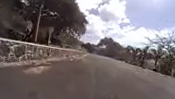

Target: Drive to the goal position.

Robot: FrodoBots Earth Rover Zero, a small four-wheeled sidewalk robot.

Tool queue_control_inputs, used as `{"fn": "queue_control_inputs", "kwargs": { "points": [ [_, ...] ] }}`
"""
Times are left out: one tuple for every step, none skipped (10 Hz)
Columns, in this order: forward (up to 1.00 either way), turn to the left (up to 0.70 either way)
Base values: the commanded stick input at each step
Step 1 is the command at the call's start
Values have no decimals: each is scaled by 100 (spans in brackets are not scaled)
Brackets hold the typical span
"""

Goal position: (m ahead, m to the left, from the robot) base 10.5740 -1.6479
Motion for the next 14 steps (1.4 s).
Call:
{"fn": "queue_control_inputs", "kwargs": {
  "points": [
    [70,0],
    [70,0],
    [70,0],
    [70,0],
    [70,0],
    [70,0],
    [70,0],
    [70,0],
    [70,0],
    [70,0],
    [70,0],
    [70,0],
    [70,0],
    [70,0]
  ]
}}
